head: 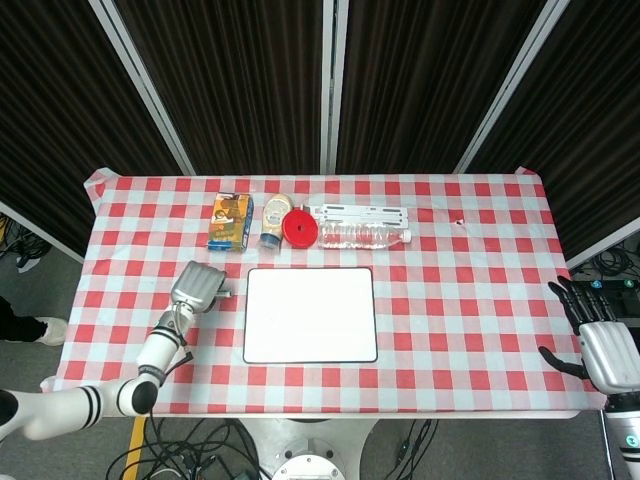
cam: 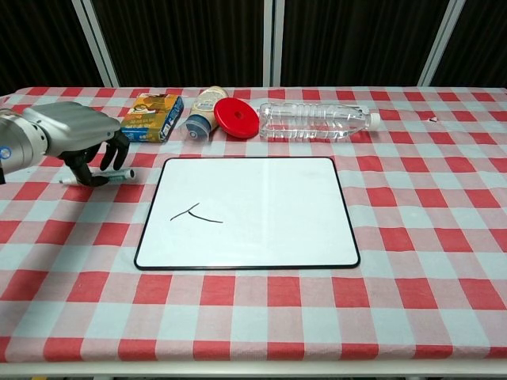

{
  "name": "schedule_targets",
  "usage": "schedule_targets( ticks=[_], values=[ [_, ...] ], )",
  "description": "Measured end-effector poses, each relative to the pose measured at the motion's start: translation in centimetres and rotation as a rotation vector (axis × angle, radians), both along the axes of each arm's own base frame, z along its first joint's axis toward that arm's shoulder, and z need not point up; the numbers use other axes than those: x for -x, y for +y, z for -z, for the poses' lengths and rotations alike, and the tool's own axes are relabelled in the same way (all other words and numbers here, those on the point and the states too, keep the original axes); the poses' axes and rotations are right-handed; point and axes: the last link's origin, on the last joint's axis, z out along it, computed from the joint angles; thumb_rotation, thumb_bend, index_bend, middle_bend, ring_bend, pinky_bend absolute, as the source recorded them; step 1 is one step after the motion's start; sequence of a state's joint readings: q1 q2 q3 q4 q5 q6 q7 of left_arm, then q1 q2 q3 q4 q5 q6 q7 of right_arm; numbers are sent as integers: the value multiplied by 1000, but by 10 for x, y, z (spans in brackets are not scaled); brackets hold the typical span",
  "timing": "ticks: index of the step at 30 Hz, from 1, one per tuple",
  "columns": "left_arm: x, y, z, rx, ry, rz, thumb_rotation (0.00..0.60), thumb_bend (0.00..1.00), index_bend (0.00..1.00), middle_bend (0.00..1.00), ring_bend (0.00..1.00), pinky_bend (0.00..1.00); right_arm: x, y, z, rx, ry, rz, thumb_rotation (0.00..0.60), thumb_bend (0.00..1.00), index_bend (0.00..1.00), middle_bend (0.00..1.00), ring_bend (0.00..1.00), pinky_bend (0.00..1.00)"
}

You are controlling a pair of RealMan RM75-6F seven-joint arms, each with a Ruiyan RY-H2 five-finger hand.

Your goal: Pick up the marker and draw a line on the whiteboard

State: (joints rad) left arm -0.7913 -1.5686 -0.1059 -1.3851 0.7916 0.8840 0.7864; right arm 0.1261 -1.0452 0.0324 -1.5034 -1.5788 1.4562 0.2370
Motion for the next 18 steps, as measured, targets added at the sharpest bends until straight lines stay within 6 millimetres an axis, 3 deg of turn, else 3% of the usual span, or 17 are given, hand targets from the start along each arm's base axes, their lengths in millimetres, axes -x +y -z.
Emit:
schedule_targets(
  ticks=[2, 8, 11, 14, 18],
  values=[
    [0, -1, 0, 6, 16, -30, 600, 401, 125, 223, 332, 693, 1, 1, -2, 9, 2, 4, 600, 101, 0, 29, 0, 0],
    [-17, -14, -15, -28, -85, -68, 600, 361, 101, 170, 282, 583, 1, 2, -8, 27, 12, 13, 600, 101, 0, 29, 0, 0],
    [-14, -21, -41, -112, -173, -63, 600, 326, 101, 170, 268, 518, 3, 3, -10, 34, 16, 22, 600, 101, 0, 29, 0, 0],
    [3, -29, -76, -231, -270, -79, 600, 216, 102, 170, 257, 445, 5, 3, -11, 38, 17, 33, 600, 101, 0, 28, 0, 0],
    [50, -57, -134, -421, -347, -106, 600, 147, 102, 158, 207, 257, 6, 5, -8, 23, -8, 40, 600, 105, 0, 28, 0, 0]
  ],
)
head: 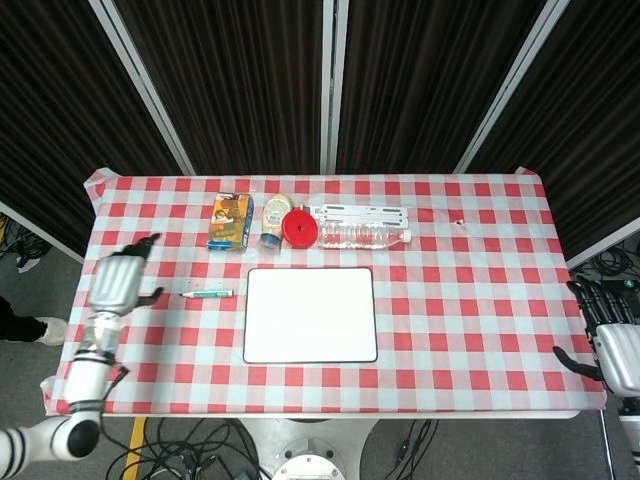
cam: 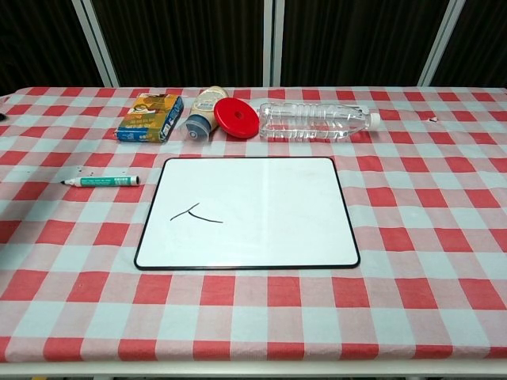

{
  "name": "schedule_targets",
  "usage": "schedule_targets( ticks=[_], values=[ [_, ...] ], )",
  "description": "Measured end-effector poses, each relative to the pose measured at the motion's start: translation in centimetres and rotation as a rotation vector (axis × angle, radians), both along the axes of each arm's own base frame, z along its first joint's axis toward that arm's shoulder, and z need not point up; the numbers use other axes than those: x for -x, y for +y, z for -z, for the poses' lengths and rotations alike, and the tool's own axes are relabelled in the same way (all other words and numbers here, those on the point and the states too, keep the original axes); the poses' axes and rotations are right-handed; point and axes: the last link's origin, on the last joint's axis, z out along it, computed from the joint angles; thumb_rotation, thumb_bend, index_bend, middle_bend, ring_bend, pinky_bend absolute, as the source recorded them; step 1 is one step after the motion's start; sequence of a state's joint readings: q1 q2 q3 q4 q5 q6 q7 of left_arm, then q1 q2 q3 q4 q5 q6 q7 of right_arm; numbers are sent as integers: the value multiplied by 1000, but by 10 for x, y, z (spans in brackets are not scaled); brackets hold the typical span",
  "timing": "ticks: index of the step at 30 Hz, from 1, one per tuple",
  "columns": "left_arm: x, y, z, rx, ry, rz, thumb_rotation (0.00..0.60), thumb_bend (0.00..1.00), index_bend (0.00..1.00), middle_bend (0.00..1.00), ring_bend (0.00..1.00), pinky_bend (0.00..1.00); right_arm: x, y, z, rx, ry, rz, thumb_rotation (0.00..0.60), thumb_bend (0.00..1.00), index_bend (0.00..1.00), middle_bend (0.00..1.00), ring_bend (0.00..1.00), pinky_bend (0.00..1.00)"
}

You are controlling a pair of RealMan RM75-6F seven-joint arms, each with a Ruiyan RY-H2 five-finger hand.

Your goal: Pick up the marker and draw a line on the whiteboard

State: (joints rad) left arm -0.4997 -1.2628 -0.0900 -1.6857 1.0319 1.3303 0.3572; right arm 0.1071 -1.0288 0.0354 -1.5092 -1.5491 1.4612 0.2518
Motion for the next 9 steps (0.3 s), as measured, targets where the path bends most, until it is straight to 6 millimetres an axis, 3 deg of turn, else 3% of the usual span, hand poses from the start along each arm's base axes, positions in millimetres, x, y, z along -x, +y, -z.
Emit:
schedule_targets(
  ticks=[4, 9],
  values=[
    [43, -44, -39, -92, 47, -31, 600, 145, 103, 155, 199, 209, -3, 2, 6, -47, -66, -11, 600, 106, 0, 27, 0, 0],
    [71, -99, -57, -162, 101, -107, 600, 144, 103, 156, 199, 209, -10, 0, 14, -79, -70, -42, 600, 106, 0, 28, 0, 0]
  ],
)
